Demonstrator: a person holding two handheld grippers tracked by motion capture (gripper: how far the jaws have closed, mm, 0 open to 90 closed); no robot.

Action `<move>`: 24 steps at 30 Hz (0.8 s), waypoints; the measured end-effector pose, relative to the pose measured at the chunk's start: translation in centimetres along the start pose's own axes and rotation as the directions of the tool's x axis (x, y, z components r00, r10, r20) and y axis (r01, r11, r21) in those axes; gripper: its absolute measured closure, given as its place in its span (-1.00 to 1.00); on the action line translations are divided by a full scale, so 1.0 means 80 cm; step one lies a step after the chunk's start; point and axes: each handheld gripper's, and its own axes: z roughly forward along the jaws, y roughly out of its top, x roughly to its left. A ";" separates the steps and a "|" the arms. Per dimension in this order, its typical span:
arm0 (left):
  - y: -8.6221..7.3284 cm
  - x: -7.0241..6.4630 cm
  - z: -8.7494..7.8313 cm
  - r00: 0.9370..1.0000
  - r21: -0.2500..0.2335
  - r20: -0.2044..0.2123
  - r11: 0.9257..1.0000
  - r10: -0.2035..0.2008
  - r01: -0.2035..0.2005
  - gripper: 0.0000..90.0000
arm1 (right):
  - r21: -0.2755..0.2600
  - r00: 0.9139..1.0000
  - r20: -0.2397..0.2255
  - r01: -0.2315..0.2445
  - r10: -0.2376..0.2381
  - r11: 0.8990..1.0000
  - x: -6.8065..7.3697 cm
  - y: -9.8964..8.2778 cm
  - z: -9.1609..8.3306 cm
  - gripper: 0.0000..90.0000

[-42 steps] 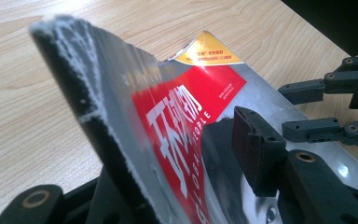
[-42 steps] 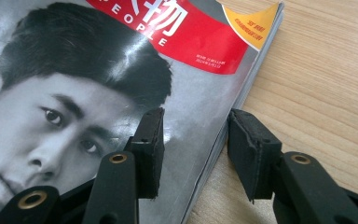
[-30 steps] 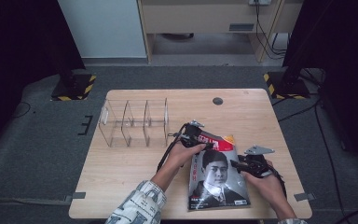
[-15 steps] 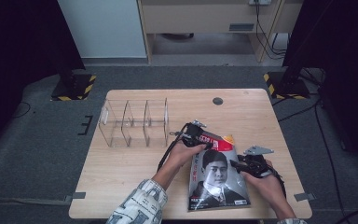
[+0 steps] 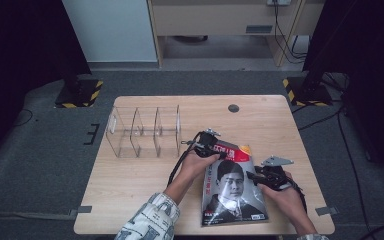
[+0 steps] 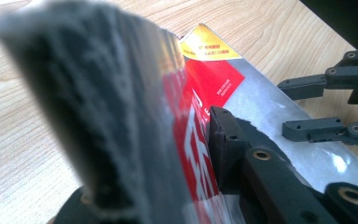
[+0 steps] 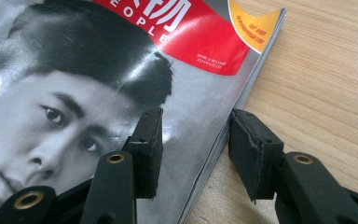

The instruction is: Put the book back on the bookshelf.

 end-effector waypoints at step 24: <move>0.016 -0.027 -0.037 0.999 -0.090 0.033 0.996 0.007 -0.005 0.92 | -0.074 0.986 0.104 -0.124 0.131 0.990 -0.032 -0.003 -0.033 0.06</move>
